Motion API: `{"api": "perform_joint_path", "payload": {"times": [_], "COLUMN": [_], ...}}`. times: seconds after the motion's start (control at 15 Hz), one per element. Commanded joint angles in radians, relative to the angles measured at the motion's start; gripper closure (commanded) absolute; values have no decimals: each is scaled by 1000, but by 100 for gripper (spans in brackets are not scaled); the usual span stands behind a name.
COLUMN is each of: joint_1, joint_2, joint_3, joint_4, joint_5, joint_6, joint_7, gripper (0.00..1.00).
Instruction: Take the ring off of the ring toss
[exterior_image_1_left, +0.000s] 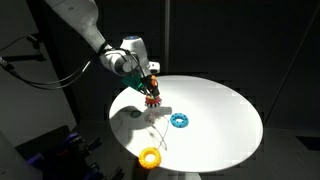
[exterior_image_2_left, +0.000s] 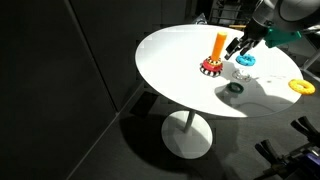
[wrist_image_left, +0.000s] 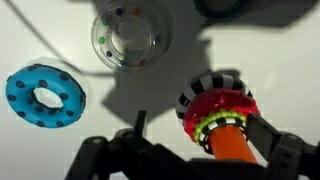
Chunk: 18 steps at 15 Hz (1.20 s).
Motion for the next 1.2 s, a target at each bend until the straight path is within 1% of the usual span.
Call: {"api": "perform_joint_path", "payload": {"times": [0.0,0.4,0.8,0.87,0.93,1.13], "joint_1": [13,37,66,72,77,90], "joint_2": [62,125,154,156,158,156], "joint_3": [1,1,-20,-26,-30,-45], "joint_4": [73,139,166,168,169,172], "joint_5": [-29,-44,-86,-93,-99,-115], "joint_6": [10,9,19,22,25,31], "joint_7": [5,3,14,16,17,25], "gripper": [0,0,0,11,27,53]}}
